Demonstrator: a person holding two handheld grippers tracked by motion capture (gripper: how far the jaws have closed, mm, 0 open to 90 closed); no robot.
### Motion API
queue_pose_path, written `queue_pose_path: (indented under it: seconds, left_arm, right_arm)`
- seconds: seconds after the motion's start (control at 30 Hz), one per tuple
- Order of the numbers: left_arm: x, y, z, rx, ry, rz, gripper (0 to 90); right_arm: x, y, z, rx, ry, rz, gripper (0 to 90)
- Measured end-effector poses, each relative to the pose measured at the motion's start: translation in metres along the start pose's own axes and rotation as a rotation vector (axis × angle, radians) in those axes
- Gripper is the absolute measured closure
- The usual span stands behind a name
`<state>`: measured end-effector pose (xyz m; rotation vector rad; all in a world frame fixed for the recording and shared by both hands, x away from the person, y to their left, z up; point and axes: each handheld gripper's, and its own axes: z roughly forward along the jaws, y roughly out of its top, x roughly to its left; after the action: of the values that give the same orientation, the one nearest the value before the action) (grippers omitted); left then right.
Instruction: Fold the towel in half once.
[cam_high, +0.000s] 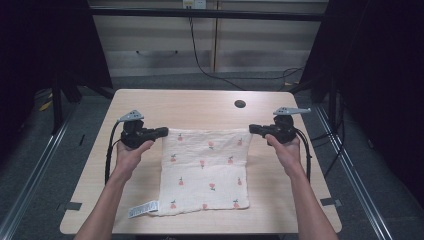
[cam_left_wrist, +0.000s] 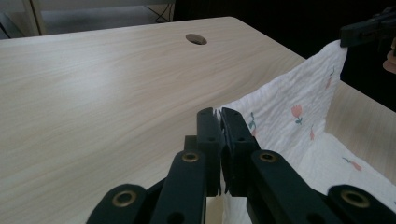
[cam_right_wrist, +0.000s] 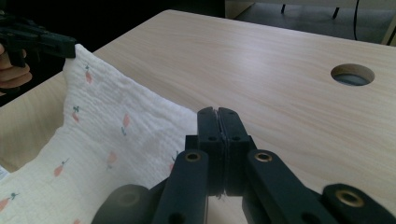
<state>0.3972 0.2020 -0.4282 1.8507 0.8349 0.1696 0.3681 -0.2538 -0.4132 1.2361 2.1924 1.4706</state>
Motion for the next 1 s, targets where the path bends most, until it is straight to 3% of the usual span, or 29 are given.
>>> queue_pose_path:
  seconds: [0.6,0.77,1.0]
  left_arm:
    - [-0.008,0.027,-0.008,-0.05,0.005,0.028,87.2]
    - [-0.012,0.018,-0.009,-0.04,0.005,0.049,87.2]
    - [-0.014,-0.004,-0.015,-0.026,-0.001,0.042,87.2]
  right_arm:
    - [0.005,0.026,-0.015,-0.034,-0.005,-0.048,89.4]
    - [0.005,0.022,-0.017,-0.043,0.003,-0.042,89.4]
    - [0.019,0.0,-0.018,-0.023,0.038,-0.064,89.5]
